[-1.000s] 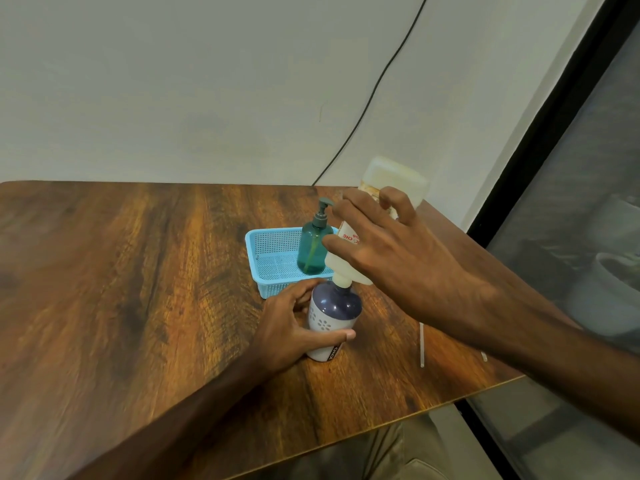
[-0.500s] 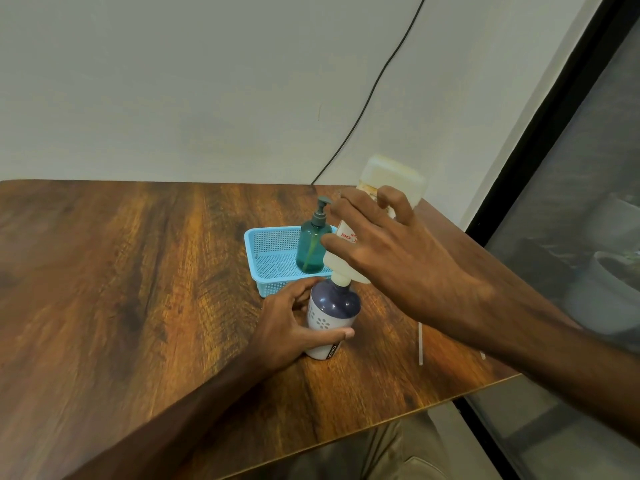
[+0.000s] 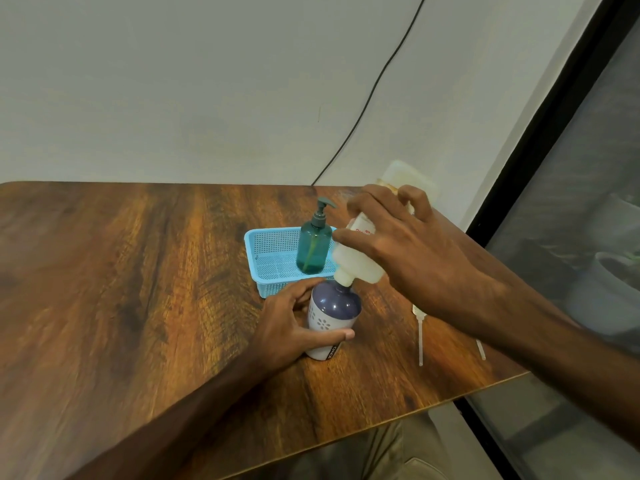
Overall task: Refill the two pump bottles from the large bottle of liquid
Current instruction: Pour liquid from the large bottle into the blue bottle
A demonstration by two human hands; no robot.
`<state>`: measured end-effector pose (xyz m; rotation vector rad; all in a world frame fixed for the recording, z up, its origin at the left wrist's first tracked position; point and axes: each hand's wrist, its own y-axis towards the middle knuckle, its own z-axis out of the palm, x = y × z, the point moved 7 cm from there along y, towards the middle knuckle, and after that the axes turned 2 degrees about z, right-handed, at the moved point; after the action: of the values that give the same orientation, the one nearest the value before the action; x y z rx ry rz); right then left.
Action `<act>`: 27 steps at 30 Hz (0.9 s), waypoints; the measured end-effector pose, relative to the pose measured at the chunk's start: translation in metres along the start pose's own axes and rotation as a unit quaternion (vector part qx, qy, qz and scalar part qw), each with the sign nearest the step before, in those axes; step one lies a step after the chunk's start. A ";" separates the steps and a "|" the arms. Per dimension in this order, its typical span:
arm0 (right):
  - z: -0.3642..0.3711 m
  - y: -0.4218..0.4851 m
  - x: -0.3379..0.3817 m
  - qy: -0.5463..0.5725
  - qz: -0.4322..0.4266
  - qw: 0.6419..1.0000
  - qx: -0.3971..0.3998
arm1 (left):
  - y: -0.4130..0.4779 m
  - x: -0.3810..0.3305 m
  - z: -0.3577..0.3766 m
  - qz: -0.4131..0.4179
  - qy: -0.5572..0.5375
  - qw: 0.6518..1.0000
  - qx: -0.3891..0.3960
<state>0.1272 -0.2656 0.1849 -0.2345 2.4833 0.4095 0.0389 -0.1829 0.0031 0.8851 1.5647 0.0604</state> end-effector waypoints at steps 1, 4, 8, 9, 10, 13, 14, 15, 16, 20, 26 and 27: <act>0.001 -0.001 -0.003 0.013 0.008 1.000 0.003 | 0.000 -0.001 0.000 -0.001 -0.001 1.000 0.001; 0.007 -0.003 -0.010 0.051 0.028 0.998 0.007 | 0.000 -0.004 0.000 -0.003 -0.003 1.000 0.001; 0.009 -0.003 -0.014 0.075 0.038 0.996 -0.002 | 0.000 -0.005 0.001 -0.002 -0.007 1.000 0.004; 0.009 -0.004 -0.016 0.082 0.041 0.996 -0.007 | -0.001 -0.005 0.001 -0.003 -0.009 1.000 0.004; 0.008 -0.004 -0.017 0.087 0.045 0.995 -0.011 | 0.000 -0.005 0.001 -0.003 -0.011 1.000 0.005; 0.009 -0.005 -0.017 0.094 0.047 0.994 -0.013 | 0.000 -0.006 0.001 -0.003 -0.011 1.000 0.005; 0.009 -0.005 -0.017 0.098 0.048 0.994 -0.011 | 0.000 -0.006 0.001 -0.003 -0.009 1.000 0.005; 0.010 -0.005 -0.017 0.101 0.049 0.994 -0.010 | 0.000 -0.006 0.001 -0.003 -0.007 1.000 0.005; 0.010 -0.006 -0.018 0.102 0.049 0.993 -0.009 | 0.001 -0.007 0.000 -0.003 -0.005 1.000 0.005; 0.012 -0.008 -0.020 0.102 0.051 0.993 -0.011 | 0.001 -0.006 0.000 -0.006 -0.007 1.000 0.008; 0.012 -0.011 -0.022 0.116 0.058 0.991 -0.017 | 0.000 -0.004 0.000 -0.013 -0.009 1.000 0.009; 0.012 -0.012 -0.023 0.121 0.062 0.990 -0.020 | 0.000 -0.004 0.000 -0.014 -0.008 1.000 0.008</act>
<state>0.1554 -0.2710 0.1860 -0.1526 2.7399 0.5097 0.0386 -0.1845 0.0064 0.8739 1.5648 0.0195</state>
